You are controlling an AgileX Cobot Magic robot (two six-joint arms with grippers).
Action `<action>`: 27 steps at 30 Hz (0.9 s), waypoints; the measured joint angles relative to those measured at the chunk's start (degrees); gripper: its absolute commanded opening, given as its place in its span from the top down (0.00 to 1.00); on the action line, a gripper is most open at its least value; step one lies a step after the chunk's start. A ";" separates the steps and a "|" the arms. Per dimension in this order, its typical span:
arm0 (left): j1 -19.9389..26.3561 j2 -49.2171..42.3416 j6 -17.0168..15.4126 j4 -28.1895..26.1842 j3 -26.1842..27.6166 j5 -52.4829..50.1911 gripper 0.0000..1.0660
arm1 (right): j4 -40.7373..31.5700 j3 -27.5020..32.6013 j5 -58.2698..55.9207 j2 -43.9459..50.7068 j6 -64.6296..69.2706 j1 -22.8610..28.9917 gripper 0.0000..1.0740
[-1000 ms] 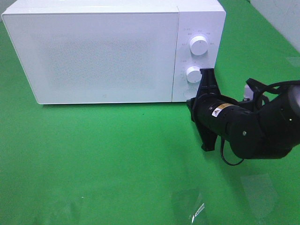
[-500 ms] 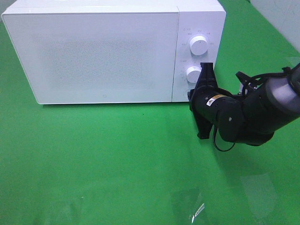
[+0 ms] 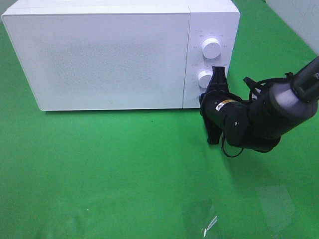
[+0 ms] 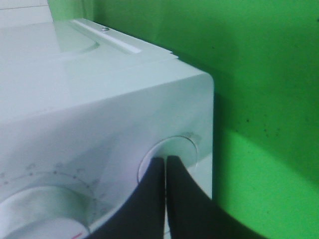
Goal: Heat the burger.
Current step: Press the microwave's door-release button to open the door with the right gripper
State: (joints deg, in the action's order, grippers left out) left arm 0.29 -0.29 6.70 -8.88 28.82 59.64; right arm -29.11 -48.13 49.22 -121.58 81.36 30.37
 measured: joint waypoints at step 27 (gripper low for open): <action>0.00 0.00 0.00 0.00 0.00 0.00 0.06 | -4.87 -2.75 4.01 -2.41 0.92 0.80 1.00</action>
State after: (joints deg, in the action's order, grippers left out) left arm 0.29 -0.29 6.70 -8.88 28.82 59.64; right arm -33.98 -50.88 53.23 -123.99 82.28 31.17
